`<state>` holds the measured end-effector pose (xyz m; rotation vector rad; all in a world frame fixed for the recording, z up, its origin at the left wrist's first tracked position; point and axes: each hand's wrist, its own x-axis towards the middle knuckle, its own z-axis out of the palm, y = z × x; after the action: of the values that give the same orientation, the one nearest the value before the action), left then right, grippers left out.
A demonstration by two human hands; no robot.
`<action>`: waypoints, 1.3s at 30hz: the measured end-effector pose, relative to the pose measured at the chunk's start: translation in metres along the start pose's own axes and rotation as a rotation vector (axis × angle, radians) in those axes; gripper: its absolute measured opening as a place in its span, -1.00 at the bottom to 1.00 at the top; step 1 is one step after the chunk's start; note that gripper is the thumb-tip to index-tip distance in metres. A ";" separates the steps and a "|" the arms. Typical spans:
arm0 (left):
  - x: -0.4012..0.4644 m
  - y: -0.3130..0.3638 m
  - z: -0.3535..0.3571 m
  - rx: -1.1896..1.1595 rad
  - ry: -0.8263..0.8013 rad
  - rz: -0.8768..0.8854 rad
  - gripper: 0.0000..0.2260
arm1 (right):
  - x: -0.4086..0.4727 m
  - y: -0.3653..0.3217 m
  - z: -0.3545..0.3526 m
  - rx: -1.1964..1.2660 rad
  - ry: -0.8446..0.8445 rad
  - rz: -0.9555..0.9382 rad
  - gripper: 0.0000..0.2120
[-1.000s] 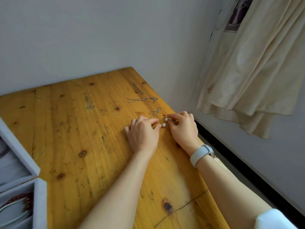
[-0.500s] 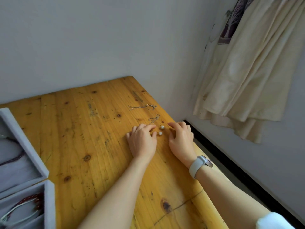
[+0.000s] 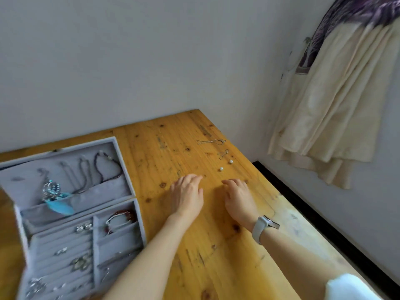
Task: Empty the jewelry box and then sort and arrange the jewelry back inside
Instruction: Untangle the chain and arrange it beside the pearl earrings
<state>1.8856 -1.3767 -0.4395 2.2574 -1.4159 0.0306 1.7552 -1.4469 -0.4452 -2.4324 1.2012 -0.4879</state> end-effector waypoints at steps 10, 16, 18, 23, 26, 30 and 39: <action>-0.081 -0.099 -0.130 0.067 0.288 -0.023 -0.76 | -0.026 -0.143 0.014 0.107 -0.097 -0.340 -0.69; -0.080 -0.172 -0.216 0.292 0.517 -0.096 -0.70 | 0.011 -0.241 0.014 0.055 0.151 -0.575 -0.67; -0.074 -0.191 -0.233 0.331 0.419 -0.237 -0.55 | 0.025 -0.264 0.015 -0.020 0.153 -0.611 -0.61; -0.059 -0.232 -0.241 0.163 0.176 -0.322 -0.50 | 0.047 -0.286 0.027 -0.206 0.009 -0.583 -0.54; -0.060 -0.233 -0.237 -0.040 0.323 -0.257 -0.60 | 0.046 -0.285 0.028 -0.192 0.081 -0.594 -0.61; -0.071 -0.223 -0.235 -0.088 0.467 -0.240 -0.69 | 0.033 -0.276 0.026 -0.060 0.296 -0.685 -0.74; -0.144 -0.198 -0.222 0.056 0.558 0.002 -0.74 | -0.040 -0.238 0.018 -0.036 0.472 -0.819 -0.80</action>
<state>2.0375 -1.0955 -0.3544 2.0598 -1.1199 0.6539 1.9013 -1.2783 -0.3516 -2.8579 0.2705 -1.3263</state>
